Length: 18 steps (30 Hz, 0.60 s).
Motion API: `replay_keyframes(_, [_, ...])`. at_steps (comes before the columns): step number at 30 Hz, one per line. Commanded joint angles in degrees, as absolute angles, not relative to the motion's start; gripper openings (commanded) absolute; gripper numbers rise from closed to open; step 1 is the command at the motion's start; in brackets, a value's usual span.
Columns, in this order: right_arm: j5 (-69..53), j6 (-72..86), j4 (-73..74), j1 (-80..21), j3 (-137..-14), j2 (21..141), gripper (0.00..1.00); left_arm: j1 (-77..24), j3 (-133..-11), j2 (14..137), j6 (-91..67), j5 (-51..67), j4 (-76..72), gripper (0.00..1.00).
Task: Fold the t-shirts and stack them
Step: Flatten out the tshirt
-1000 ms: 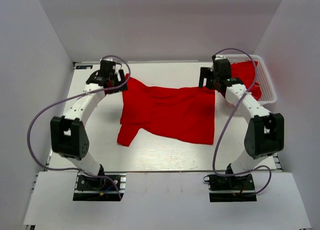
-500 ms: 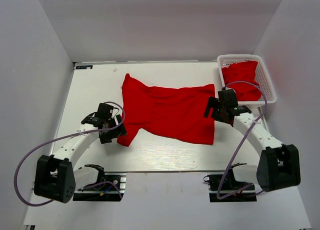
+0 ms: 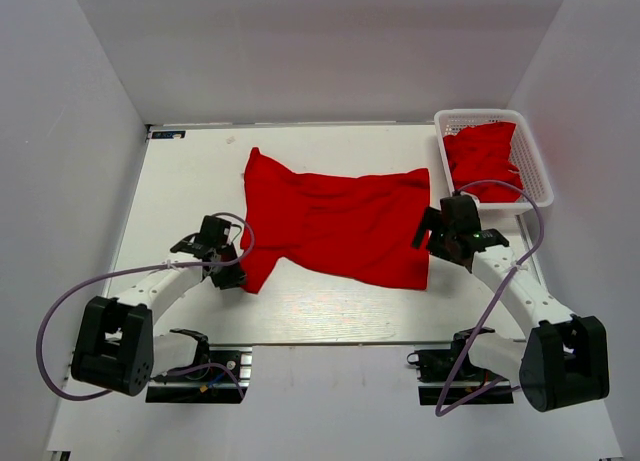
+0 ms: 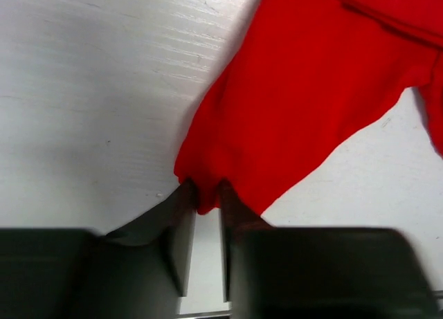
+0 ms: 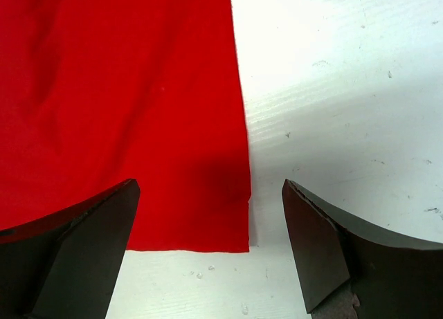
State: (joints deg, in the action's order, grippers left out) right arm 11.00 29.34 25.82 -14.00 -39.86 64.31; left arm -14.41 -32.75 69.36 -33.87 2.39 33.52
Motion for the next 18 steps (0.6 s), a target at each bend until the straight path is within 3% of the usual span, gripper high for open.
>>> replay_keyframes(1, [11.3,31.4,27.6,-13.9,-39.0,63.9,0.90,-14.7,-31.0,69.3,-33.0,4.4,29.5,0.28])
replay_keyframes(2, [11.1,31.8,27.8,-13.9,-38.9,64.2,0.90,-14.7,-30.4,69.3,-33.0,5.5,28.8,0.21])
replay_keyframes(8, [10.1,34.4,29.4,-14.0,-36.1,64.2,0.90,-14.7,-29.0,69.3,-33.0,5.3,26.7,0.00])
replay_keyframes(18, [5.3,35.0,30.5,-14.3,-33.0,65.5,0.90,-14.7,-28.5,67.6,-30.6,4.7,25.0,0.00])
